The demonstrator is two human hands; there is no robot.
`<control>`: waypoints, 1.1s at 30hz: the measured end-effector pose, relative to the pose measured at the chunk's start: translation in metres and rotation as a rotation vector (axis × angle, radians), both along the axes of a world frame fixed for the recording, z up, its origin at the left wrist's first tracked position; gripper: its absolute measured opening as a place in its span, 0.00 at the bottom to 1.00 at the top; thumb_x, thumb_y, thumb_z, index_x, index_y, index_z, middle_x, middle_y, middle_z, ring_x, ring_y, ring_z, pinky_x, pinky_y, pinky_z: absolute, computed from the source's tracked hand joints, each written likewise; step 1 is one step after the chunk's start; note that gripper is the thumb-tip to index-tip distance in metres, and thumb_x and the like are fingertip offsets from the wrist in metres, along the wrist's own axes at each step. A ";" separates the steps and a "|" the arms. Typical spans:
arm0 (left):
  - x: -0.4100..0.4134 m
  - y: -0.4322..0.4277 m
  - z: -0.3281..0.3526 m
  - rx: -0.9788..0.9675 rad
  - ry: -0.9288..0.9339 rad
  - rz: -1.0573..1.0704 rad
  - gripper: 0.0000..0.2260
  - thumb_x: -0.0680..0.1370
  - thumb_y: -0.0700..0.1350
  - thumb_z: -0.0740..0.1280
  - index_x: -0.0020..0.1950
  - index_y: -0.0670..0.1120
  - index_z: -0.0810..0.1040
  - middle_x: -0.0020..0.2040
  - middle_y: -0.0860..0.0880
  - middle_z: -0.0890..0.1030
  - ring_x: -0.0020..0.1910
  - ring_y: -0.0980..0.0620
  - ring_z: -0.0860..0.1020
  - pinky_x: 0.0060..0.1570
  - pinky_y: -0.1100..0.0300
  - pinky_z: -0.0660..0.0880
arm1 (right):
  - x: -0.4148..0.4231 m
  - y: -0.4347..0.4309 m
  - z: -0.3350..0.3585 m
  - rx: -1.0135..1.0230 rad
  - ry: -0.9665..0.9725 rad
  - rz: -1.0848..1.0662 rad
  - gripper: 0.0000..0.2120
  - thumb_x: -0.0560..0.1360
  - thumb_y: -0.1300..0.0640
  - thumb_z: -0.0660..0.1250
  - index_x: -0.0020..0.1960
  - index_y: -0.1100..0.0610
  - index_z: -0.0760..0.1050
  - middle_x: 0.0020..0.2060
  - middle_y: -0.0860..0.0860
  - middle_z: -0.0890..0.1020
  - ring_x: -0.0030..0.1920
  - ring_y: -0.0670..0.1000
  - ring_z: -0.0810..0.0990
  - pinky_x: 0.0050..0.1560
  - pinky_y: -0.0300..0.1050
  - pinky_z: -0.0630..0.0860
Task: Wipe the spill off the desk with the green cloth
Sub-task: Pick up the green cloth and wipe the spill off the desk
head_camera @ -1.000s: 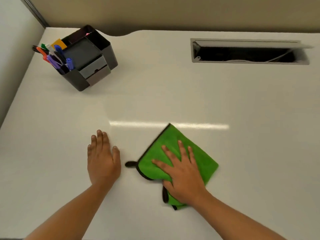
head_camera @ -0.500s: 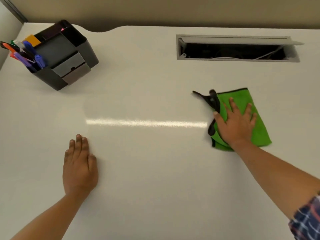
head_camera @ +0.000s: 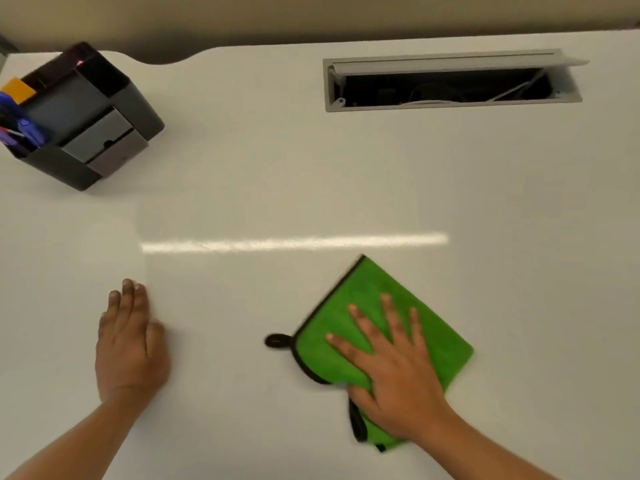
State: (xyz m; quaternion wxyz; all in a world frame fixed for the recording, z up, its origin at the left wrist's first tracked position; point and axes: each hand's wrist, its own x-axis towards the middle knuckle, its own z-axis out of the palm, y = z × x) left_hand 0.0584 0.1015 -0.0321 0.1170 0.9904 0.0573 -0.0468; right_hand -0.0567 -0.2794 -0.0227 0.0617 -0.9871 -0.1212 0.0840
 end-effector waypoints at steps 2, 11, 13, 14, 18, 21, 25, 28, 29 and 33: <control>0.000 -0.001 0.001 -0.002 -0.002 0.004 0.29 0.76 0.48 0.46 0.78 0.42 0.55 0.79 0.46 0.55 0.78 0.47 0.50 0.76 0.50 0.49 | -0.025 -0.033 0.001 -0.029 0.028 -0.167 0.47 0.62 0.29 0.66 0.78 0.35 0.56 0.80 0.54 0.60 0.79 0.70 0.46 0.71 0.78 0.50; 0.002 -0.004 0.006 0.000 0.005 -0.008 0.29 0.77 0.48 0.46 0.78 0.40 0.56 0.79 0.44 0.55 0.78 0.45 0.51 0.76 0.51 0.48 | 0.085 -0.137 0.014 -0.107 0.081 -0.709 0.41 0.70 0.24 0.47 0.79 0.38 0.54 0.80 0.58 0.57 0.75 0.74 0.52 0.70 0.79 0.52; 0.001 -0.004 0.005 0.000 0.003 -0.008 0.30 0.77 0.49 0.45 0.78 0.40 0.56 0.79 0.44 0.55 0.78 0.46 0.51 0.76 0.51 0.48 | 0.133 -0.135 0.012 -0.074 0.046 -0.784 0.41 0.70 0.21 0.41 0.79 0.36 0.56 0.81 0.56 0.55 0.76 0.74 0.50 0.71 0.79 0.49; 0.001 -0.004 0.005 0.000 0.002 -0.008 0.30 0.77 0.50 0.45 0.78 0.40 0.56 0.79 0.44 0.55 0.78 0.46 0.50 0.76 0.51 0.48 | 0.156 -0.130 0.011 -0.056 0.026 -0.789 0.42 0.70 0.20 0.39 0.78 0.37 0.57 0.81 0.55 0.54 0.77 0.74 0.49 0.71 0.79 0.48; 0.001 -0.002 0.003 -0.010 -0.008 -0.008 0.30 0.77 0.51 0.45 0.78 0.41 0.55 0.79 0.46 0.54 0.79 0.48 0.49 0.76 0.52 0.47 | 0.218 -0.077 0.012 -0.041 0.005 -0.633 0.37 0.73 0.24 0.41 0.78 0.36 0.58 0.82 0.53 0.54 0.77 0.74 0.46 0.70 0.81 0.44; 0.001 -0.002 0.003 -0.016 -0.009 -0.005 0.30 0.77 0.51 0.45 0.78 0.42 0.55 0.80 0.47 0.54 0.79 0.49 0.49 0.76 0.52 0.46 | 0.227 -0.015 0.016 -0.074 0.033 -0.419 0.34 0.73 0.26 0.40 0.78 0.33 0.52 0.82 0.52 0.52 0.77 0.74 0.44 0.70 0.81 0.42; 0.000 -0.001 0.004 -0.018 -0.011 -0.009 0.30 0.77 0.51 0.44 0.78 0.42 0.55 0.80 0.46 0.54 0.79 0.48 0.50 0.76 0.52 0.47 | 0.184 0.069 0.014 -0.068 0.011 -0.082 0.31 0.74 0.27 0.43 0.77 0.30 0.52 0.82 0.51 0.53 0.77 0.73 0.42 0.70 0.79 0.41; -0.001 0.001 0.003 -0.021 -0.017 -0.013 0.30 0.77 0.51 0.44 0.78 0.42 0.55 0.80 0.46 0.54 0.79 0.47 0.50 0.76 0.51 0.47 | 0.136 0.087 0.007 -0.015 -0.016 0.106 0.30 0.76 0.29 0.50 0.76 0.32 0.57 0.81 0.50 0.57 0.79 0.71 0.44 0.71 0.78 0.42; -0.001 0.001 0.003 -0.024 -0.017 -0.009 0.29 0.78 0.51 0.44 0.78 0.42 0.55 0.80 0.46 0.54 0.79 0.48 0.50 0.76 0.51 0.47 | 0.122 0.080 0.004 -0.002 -0.027 0.133 0.29 0.76 0.30 0.51 0.76 0.32 0.57 0.81 0.49 0.58 0.79 0.70 0.45 0.72 0.77 0.43; -0.001 -0.003 0.004 -0.026 -0.013 -0.001 0.29 0.77 0.50 0.44 0.78 0.42 0.55 0.80 0.47 0.54 0.79 0.48 0.50 0.76 0.51 0.47 | 0.100 0.017 0.007 0.009 -0.036 0.051 0.31 0.74 0.34 0.57 0.76 0.34 0.60 0.80 0.49 0.62 0.79 0.68 0.50 0.75 0.74 0.48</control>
